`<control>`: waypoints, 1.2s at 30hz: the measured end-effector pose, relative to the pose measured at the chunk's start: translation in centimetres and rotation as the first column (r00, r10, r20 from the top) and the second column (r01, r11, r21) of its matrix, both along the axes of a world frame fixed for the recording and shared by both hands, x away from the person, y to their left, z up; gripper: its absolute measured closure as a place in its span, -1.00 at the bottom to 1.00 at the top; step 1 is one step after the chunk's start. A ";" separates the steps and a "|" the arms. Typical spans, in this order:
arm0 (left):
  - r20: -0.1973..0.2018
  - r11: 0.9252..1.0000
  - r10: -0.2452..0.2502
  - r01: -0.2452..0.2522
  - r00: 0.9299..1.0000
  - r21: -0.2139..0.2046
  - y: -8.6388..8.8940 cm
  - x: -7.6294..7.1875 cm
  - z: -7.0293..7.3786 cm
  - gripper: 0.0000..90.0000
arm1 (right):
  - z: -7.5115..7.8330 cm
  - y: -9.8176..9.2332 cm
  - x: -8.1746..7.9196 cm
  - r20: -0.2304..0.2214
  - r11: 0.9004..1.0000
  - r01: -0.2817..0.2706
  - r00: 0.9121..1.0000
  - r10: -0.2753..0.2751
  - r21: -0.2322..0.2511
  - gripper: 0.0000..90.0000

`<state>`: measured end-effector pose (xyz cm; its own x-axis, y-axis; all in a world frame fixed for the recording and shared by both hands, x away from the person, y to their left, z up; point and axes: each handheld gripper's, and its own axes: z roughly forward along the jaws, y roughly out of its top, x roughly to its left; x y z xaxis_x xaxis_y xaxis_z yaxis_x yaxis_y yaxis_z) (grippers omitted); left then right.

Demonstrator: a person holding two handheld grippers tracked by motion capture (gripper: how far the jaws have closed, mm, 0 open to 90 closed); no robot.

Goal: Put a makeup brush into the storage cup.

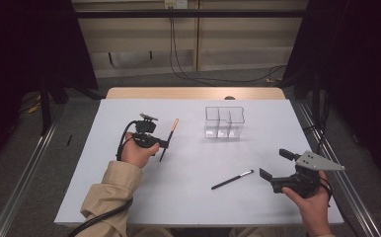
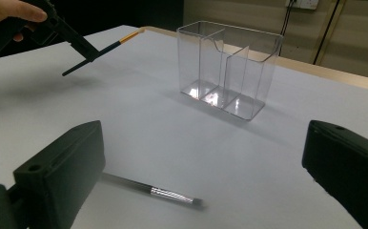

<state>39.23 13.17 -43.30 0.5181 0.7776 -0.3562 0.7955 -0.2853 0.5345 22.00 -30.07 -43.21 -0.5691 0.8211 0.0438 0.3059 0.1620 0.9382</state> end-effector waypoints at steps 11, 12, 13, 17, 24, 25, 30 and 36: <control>0.081 0.998 0.016 -0.010 0.997 -0.070 0.6 -1.1 0.6 0.88 | -0.1 0.6 0.4 -0.011 1.000 -0.011 1.000 0.011 0.008 -1.00; 0.093 0.997 0.017 -0.009 0.995 -0.077 0.6 -1.2 0.7 0.88 | -0.1 0.7 0.4 -0.009 1.000 -0.013 1.000 0.013 0.005 -1.00; 0.103 0.994 0.019 -0.008 0.994 -0.108 0.7 -1.4 0.9 0.88 | 0.0 0.7 0.5 -0.008 1.000 -0.012 1.000 0.012 0.005 -1.00; 0.152 0.990 0.018 0.004 0.988 -0.143 0.9 -1.9 1.2 0.88 | 0.1 0.9 0.5 -0.006 1.000 -0.015 1.000 0.015 0.007 -1.00; 0.204 0.984 0.013 0.024 0.979 -0.178 0.8 -2.6 1.1 0.88 | 0.1 1.1 0.6 -0.008 1.000 -0.017 1.000 0.017 0.017 -1.00; 0.213 0.982 0.012 0.028 0.977 -0.187 0.8 -2.7 1.1 0.88 | 0.1 1.1 0.6 -0.008 1.000 -0.018 1.000 0.018 0.020 -1.00; 0.245 0.971 0.001 0.058 0.969 -0.233 0.7 -3.2 1.1 0.88 | 0.0 1.2 0.7 -0.008 1.000 -0.021 1.000 0.021 0.020 -1.00; 0.263 0.949 -0.014 0.096 0.965 -0.301 0.5 -3.8 1.0 0.88 | 0.0 1.3 0.8 -0.010 0.999 -0.022 1.000 0.022 0.023 -1.00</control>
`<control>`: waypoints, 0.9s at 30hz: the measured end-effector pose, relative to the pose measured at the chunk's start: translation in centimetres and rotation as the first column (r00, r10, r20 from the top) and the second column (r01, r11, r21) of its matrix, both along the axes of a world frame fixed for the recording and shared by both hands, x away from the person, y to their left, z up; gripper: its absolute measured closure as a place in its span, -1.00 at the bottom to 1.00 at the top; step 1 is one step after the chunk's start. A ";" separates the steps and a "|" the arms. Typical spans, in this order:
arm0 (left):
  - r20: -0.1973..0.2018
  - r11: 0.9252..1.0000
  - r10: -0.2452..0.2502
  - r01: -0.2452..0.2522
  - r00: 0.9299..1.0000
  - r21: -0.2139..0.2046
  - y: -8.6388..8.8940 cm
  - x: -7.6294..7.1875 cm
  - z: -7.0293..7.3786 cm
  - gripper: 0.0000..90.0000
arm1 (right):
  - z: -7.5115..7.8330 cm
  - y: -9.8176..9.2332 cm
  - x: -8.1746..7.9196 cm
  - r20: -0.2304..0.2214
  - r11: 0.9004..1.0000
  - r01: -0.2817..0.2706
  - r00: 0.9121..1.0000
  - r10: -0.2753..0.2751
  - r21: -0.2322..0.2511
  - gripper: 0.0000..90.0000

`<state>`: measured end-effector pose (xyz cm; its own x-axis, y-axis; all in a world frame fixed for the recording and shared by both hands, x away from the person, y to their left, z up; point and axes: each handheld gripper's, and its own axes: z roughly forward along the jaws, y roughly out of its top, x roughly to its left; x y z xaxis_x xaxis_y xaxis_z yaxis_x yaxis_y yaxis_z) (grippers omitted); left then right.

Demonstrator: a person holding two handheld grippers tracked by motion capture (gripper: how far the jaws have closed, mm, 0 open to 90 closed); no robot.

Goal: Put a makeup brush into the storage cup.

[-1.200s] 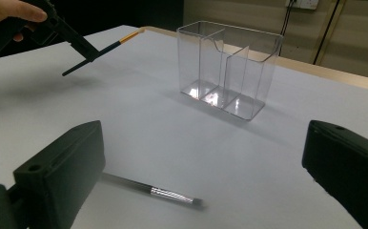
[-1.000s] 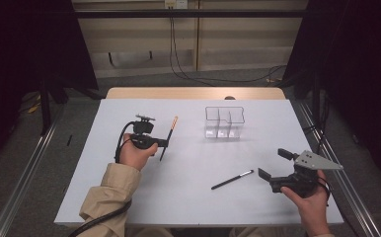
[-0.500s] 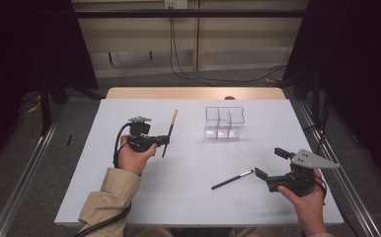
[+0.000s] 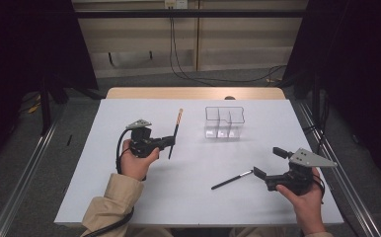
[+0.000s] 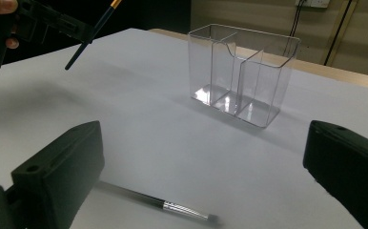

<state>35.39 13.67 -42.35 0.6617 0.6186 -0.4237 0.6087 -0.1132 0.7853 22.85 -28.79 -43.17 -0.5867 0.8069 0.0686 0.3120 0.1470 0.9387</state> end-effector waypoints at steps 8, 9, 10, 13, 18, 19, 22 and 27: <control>0.029 0.997 -0.051 0.052 0.998 -0.053 -0.5 -1.1 0.2 0.88 | 0.1 0.5 0.1 -0.005 1.000 -0.014 1.000 0.014 0.027 -1.00; 0.031 0.997 -0.061 0.063 0.998 -0.053 -0.6 -1.2 0.2 0.88 | 0.1 0.6 0.2 -0.008 1.000 -0.015 1.000 0.015 0.027 -1.00; 0.034 0.996 -0.064 0.066 0.997 -0.057 -0.8 -1.3 0.2 0.88 | 0.2 0.7 0.2 -0.011 0.999 -0.018 1.000 0.019 0.032 -1.00; 0.044 0.994 -0.089 0.091 0.995 -0.057 -1.2 -1.7 0.2 0.88 | 0.2 1.0 0.3 -0.011 0.999 -0.024 1.000 0.024 0.030 -1.00; 0.059 0.989 -0.130 0.133 0.990 -0.060 -2.0 -2.4 0.2 0.88 | 0.2 1.6 0.9 -0.023 0.999 -0.036 0.999 0.036 0.039 -1.00; 0.059 0.989 -0.130 0.133 0.990 -0.060 -2.0 -2.4 0.2 0.88 | 0.2 1.8 1.0 -0.027 0.998 -0.037 0.999 0.038 0.044 -1.00; 0.058 0.988 -0.143 0.146 0.988 -0.056 -2.3 -2.6 0.1 0.88 | 0.3 2.1 1.2 -0.036 0.998 -0.037 0.999 0.038 0.045 -1.00; 0.075 0.982 -0.171 0.175 0.982 -0.063 -3.0 -3.2 0.2 0.88 | 0.6 2.9 1.7 -0.037 0.996 -0.051 0.998 0.054 0.069 -1.00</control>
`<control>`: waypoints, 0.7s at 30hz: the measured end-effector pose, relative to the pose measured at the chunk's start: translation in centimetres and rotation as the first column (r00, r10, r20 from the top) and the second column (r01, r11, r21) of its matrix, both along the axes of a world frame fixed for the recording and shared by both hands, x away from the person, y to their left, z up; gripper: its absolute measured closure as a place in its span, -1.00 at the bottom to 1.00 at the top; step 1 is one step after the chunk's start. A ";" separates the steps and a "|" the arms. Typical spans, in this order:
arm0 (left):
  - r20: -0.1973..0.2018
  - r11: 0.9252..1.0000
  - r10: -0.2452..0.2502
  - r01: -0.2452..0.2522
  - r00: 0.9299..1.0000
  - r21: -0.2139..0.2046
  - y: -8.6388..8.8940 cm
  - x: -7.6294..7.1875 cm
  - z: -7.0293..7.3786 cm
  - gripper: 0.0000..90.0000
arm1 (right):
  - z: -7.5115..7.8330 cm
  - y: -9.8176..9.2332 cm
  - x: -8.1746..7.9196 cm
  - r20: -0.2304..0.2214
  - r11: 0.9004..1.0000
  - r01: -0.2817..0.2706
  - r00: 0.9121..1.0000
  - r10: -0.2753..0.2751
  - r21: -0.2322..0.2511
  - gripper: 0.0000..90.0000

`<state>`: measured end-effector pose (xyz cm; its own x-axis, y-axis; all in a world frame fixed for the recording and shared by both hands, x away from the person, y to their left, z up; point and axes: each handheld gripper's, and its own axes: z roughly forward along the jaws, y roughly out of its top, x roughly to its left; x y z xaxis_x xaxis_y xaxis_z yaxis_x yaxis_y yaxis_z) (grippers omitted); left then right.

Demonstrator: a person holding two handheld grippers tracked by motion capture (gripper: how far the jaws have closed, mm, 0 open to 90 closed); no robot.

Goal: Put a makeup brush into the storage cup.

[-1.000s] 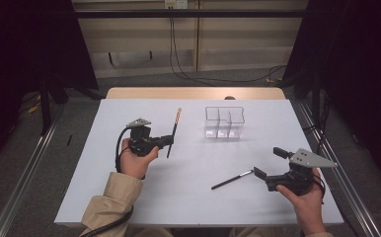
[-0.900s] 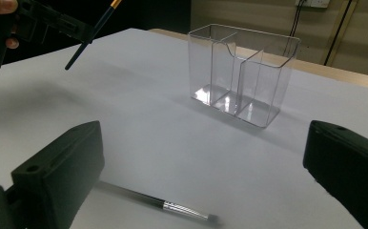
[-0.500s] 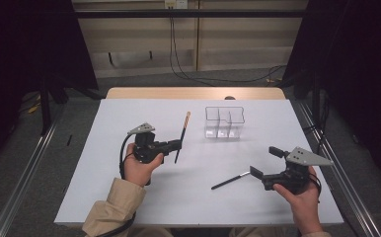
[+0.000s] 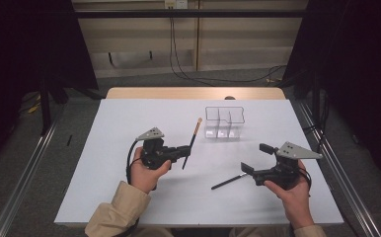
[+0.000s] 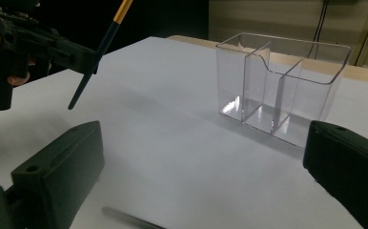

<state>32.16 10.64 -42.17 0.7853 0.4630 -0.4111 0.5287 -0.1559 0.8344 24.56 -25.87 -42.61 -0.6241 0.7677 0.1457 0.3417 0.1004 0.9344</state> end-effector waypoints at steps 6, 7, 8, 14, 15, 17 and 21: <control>0.025 1.000 -0.028 0.028 0.999 -0.010 -0.7 -0.6 0.2 0.88 | 0.2 0.6 0.4 -0.002 1.000 -0.011 1.000 0.011 0.017 -1.00; 0.028 0.999 -0.035 0.035 0.999 -0.008 -0.7 -0.6 0.3 0.88 | 0.2 0.9 0.5 -0.004 0.999 -0.018 1.000 0.018 0.026 -1.00; 0.031 0.999 -0.034 0.035 0.999 -0.010 -0.7 -0.7 0.3 0.88 | 0.3 1.0 0.5 -0.004 0.999 -0.022 1.000 0.022 0.025 -1.00; 0.015 0.999 -0.048 0.048 0.999 -0.024 -0.6 -0.8 0.3 0.88 | 0.8 2.1 1.0 0.005 0.998 -0.046 0.999 0.046 0.049 -0.96; 0.020 0.999 -0.050 0.051 0.999 -0.019 -0.7 -0.8 0.2 0.88 | 0.8 2.1 1.0 0.005 0.998 -0.046 0.999 0.046 0.049 -0.96; 0.012 0.998 -0.054 0.054 0.998 -0.025 -0.7 -0.9 0.1 0.88 | 1.2 2.7 1.3 0.008 0.996 -0.059 0.998 0.059 0.065 -0.91; 0.014 0.998 -0.061 0.062 0.998 -0.027 -1.0 -1.0 0.1 0.88 | 1.6 3.4 1.7 0.005 0.991 -0.091 0.996 0.091 0.102 -0.80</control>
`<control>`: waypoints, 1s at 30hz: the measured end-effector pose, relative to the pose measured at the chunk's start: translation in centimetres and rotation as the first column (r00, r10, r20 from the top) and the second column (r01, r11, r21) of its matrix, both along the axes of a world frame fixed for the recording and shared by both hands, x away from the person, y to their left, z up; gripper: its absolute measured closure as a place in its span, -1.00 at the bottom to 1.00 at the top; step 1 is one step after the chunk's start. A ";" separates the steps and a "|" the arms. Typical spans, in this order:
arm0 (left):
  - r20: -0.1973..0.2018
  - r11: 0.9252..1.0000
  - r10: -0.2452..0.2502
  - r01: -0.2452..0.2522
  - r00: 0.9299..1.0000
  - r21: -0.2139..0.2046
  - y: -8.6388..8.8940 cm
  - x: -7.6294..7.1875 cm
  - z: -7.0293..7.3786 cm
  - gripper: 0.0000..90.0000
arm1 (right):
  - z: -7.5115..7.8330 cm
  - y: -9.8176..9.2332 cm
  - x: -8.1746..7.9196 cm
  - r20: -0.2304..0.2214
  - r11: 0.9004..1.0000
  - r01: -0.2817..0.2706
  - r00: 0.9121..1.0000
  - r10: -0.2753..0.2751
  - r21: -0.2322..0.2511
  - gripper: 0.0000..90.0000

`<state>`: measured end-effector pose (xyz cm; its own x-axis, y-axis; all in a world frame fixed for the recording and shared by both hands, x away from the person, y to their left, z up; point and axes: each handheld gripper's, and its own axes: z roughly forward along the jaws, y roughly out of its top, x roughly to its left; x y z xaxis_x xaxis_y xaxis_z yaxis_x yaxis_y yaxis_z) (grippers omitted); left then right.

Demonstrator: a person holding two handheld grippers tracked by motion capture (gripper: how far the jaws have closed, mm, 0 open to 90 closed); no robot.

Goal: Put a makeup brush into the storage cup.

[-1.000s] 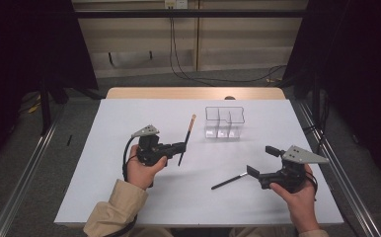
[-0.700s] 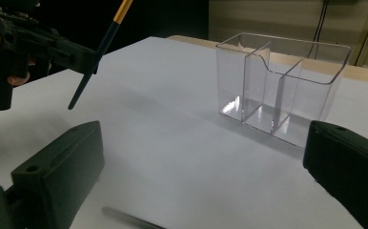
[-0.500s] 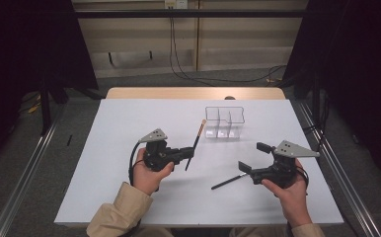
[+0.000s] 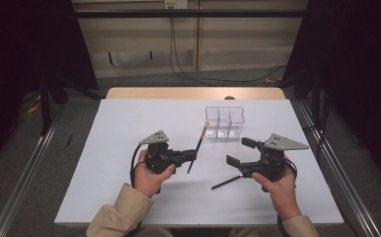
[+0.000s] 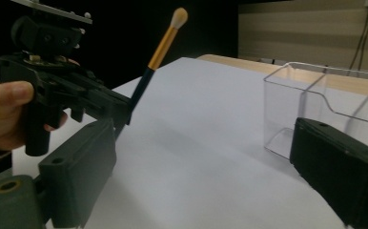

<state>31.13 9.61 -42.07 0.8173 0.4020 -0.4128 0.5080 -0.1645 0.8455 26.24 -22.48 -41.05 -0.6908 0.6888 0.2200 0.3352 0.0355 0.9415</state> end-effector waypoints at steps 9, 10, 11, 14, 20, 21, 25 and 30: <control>-0.001 1.000 -0.016 0.016 1.000 0.009 -0.5 -0.2 -0.4 0.88 | 0.6 1.1 0.7 -0.002 0.999 -0.025 1.000 0.025 0.043 -0.53; -0.001 1.000 -0.016 0.016 1.000 0.009 -0.5 -0.2 -0.4 0.88 | 0.6 1.1 0.7 -0.002 0.999 -0.025 1.000 0.025 0.043 -0.53; -0.001 1.000 -0.019 0.019 1.000 0.012 -0.6 -0.2 -0.4 0.88 | 0.7 1.2 0.7 0.000 0.999 -0.028 1.000 0.028 0.042 -0.48; 0.008 1.000 -0.029 0.029 1.000 0.009 -1.0 -0.4 -0.3 0.88 | 0.7 1.9 1.1 -0.007 0.999 -0.036 0.999 0.036 0.032 -0.37; 0.008 0.999 -0.044 0.044 0.999 0.010 -1.4 -0.5 -0.3 0.88 | 0.6 3.2 1.3 -0.010 0.998 -0.064 0.998 0.064 0.025 -0.12; 0.007 0.999 -0.046 0.046 0.999 0.004 -1.6 -0.6 -0.3 0.88 | 0.6 3.4 1.4 -0.013 0.997 -0.071 0.997 0.072 0.024 -0.04; 0.010 0.999 -0.051 0.051 0.999 0.001 -1.7 -0.7 -0.2 0.88 | 0.6 4.0 1.5 -0.020 0.996 -0.076 0.997 0.076 0.037 0.12; 0.014 0.999 -0.052 0.052 0.999 -0.009 -1.6 -0.7 -0.1 0.88 | 0.3 4.5 1.7 -0.019 0.995 -0.089 0.996 0.090 0.034 0.29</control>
